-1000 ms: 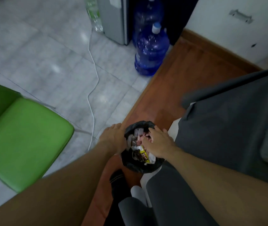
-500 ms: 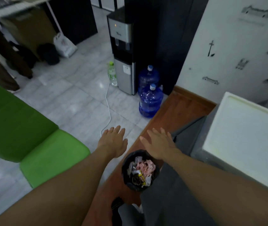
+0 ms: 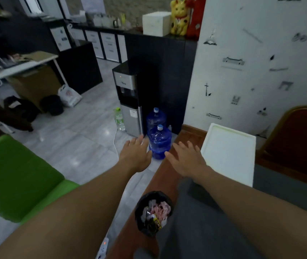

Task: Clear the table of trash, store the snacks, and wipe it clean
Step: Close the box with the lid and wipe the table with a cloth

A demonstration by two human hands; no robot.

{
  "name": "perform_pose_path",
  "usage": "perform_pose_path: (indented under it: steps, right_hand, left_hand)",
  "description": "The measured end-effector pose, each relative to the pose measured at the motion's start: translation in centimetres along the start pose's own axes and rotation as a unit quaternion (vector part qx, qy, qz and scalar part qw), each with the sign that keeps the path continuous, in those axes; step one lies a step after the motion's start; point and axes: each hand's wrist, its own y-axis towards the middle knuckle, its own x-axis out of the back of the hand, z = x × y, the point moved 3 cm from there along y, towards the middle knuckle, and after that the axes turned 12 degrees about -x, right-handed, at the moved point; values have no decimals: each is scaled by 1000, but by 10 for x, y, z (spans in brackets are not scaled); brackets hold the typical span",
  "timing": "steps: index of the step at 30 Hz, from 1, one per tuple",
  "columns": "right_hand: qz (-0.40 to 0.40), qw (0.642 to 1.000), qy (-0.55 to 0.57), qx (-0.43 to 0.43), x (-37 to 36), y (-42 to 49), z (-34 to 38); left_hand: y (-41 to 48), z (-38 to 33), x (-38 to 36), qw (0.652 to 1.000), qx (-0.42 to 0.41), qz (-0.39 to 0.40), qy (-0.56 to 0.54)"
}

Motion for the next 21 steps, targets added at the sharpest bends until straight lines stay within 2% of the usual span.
perform_pose_path:
  steps: [11, 21]
  right_hand:
    - [-73, 988, 10, -133, 46, -63, -87]
    - [-129, 965, 36, -224, 70, -127, -171]
  left_hand:
    - [23, -96, 33, 991, -129, -42, 15]
    - [38, -199, 42, 963, -260, -59, 24]
